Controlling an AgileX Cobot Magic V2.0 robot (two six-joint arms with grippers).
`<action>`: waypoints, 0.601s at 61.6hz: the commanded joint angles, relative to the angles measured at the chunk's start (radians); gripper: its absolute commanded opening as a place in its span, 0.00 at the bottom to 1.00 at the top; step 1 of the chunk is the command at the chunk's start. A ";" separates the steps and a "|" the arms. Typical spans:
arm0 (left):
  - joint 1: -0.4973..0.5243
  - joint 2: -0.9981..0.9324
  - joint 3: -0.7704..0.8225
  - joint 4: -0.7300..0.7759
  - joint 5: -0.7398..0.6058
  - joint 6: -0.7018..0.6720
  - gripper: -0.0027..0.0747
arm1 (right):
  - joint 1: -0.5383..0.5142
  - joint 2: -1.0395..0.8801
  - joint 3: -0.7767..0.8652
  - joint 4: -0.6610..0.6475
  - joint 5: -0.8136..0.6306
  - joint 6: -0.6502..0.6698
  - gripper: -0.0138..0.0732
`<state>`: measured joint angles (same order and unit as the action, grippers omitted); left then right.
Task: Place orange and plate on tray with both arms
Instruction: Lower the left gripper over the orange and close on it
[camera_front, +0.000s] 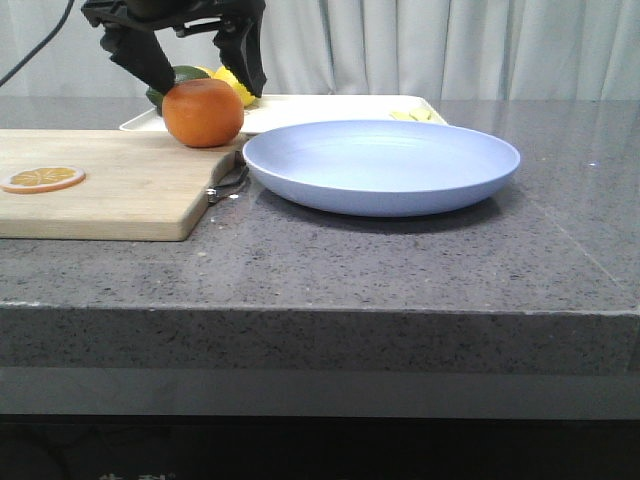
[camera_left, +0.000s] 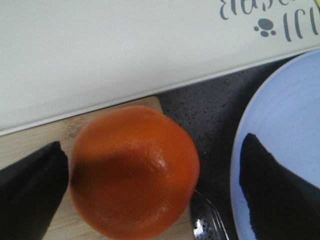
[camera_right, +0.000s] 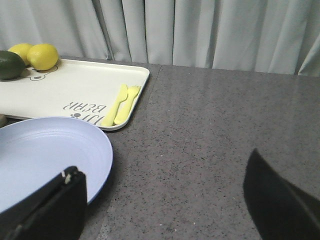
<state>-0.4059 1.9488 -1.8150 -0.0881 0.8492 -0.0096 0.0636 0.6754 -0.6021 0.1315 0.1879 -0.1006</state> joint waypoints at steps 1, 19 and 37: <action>-0.004 -0.047 -0.036 -0.008 -0.065 -0.012 0.90 | -0.004 -0.001 -0.036 0.002 -0.092 -0.005 0.90; 0.000 -0.011 -0.036 -0.008 -0.073 -0.012 0.90 | -0.004 -0.001 -0.036 0.002 -0.092 -0.005 0.90; 0.000 0.008 -0.036 0.003 -0.070 -0.012 0.90 | -0.004 -0.001 -0.036 0.002 -0.093 -0.005 0.90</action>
<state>-0.4059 2.0174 -1.8210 -0.0821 0.8270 -0.0117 0.0636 0.6754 -0.6021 0.1315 0.1879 -0.1006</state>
